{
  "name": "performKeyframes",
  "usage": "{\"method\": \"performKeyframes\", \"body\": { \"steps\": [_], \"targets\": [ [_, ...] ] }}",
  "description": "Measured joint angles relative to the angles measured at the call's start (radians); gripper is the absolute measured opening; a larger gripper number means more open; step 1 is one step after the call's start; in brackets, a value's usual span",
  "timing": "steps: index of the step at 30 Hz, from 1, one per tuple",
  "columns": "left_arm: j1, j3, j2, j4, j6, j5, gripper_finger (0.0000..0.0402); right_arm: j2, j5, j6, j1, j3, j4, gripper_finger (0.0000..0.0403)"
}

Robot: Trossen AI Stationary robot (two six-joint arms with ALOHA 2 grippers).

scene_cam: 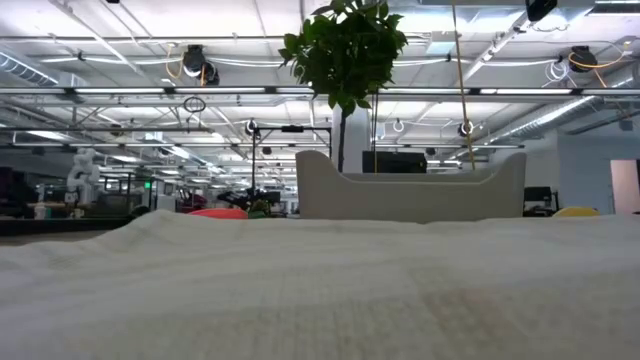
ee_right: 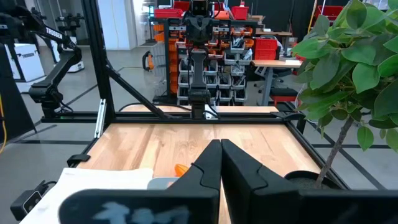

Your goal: Pick and placing Produce into tupperware

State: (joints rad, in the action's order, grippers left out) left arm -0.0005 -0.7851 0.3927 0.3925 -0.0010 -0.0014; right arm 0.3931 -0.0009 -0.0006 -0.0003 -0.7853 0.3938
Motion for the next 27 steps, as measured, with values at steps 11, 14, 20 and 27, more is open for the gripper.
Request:
{"method": "performKeyframes", "body": {
  "steps": [11, 14, 20, 27],
  "targets": [
    [0.0, 0.0, 0.0, 0.0, 0.0, 0.0, 0.0024, 0.0, 0.0, 0.0, 0.0, 0.0, 0.0, 0.0],
    [0.0, 0.0, 0.0, 0.0, 0.0, 0.0, 0.0024, 0.0, 0.0, 0.0, 0.0, 0.0, 0.0, 0.0],
    [0.0, 0.0, 0.0, 0.0, 0.0, 0.0, 0.0024, 0.0, 0.0, 0.0, 0.0, 0.0, 0.0, 0.0],
    [0.0, 0.0, 0.0, 0.0, 0.0, 0.0, 0.0024, 0.0, 0.0, 0.0, 0.0, 0.0, 0.0, 0.0]
  ]
}}
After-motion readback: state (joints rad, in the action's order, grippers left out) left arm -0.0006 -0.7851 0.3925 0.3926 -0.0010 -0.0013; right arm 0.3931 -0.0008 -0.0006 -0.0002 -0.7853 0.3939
